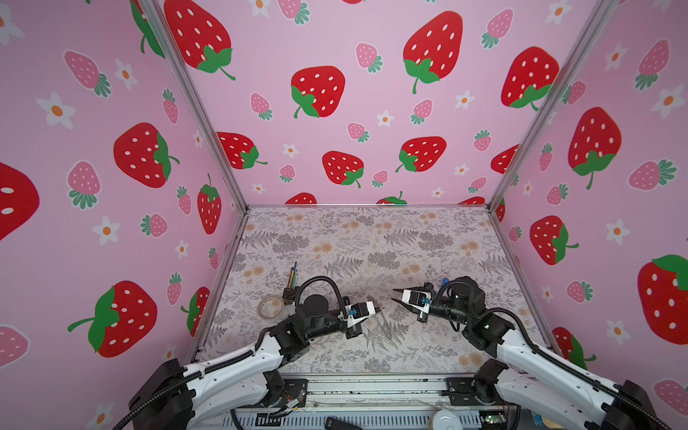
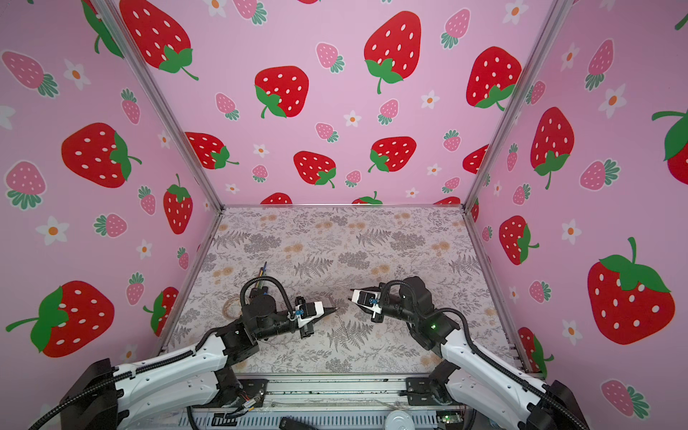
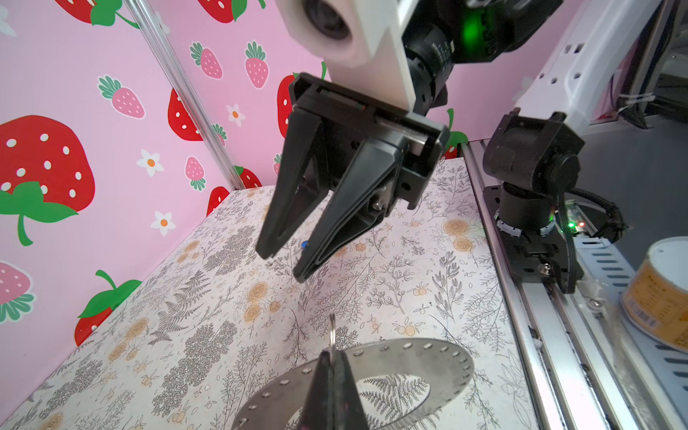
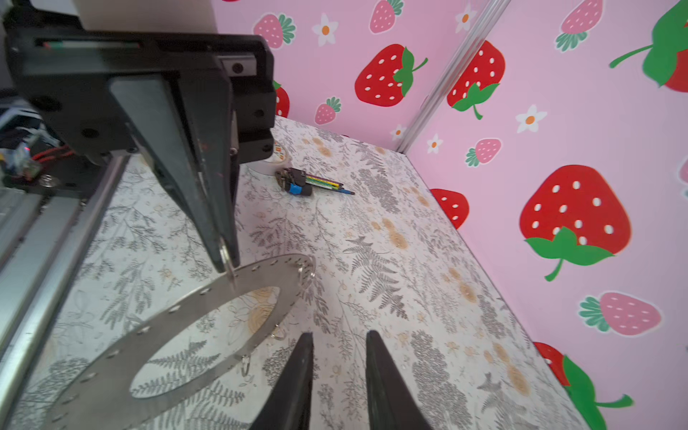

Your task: Put the keys on the keyring

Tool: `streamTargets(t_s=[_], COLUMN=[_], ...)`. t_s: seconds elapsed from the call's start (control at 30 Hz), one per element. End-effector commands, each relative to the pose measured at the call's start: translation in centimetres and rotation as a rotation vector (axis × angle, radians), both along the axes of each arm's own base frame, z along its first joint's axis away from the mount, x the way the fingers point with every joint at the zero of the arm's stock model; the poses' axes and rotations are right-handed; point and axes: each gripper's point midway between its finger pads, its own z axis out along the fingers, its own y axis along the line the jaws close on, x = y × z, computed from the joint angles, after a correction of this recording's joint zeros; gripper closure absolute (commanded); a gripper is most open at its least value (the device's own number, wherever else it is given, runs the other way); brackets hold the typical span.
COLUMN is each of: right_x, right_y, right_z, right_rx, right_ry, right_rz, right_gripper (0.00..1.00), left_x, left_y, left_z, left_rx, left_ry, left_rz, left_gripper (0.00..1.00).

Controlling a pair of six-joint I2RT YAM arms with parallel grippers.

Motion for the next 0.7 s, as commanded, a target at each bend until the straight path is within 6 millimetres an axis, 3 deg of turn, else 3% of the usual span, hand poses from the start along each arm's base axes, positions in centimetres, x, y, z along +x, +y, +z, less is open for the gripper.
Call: streamTargets(t_s=[0.0,0.23,0.67], right_x=[-1.8,-3.0,-4.0], right_y=[0.5,0.7,1.0], right_z=[0.1,-0.2,-0.7], right_rx=[0.024,0.006,-0.011], right_ry=[-0.002,0.018,0.044], right_rz=[0.116,0.182,0.236], right_gripper=[0.77,0.82,0.83], left_x=[-0.4,-0.5,-0.7], left_y=[-0.2,-0.7,-1.3], left_z=[2.1,2.1,2.1], left_rx=[-0.056,-0.038,-0.037], left_ry=[-0.044,-0.069,-0.128], left_rz=[-0.031,-0.06,-0.096], left_gripper=[1.0,1.0,1.0])
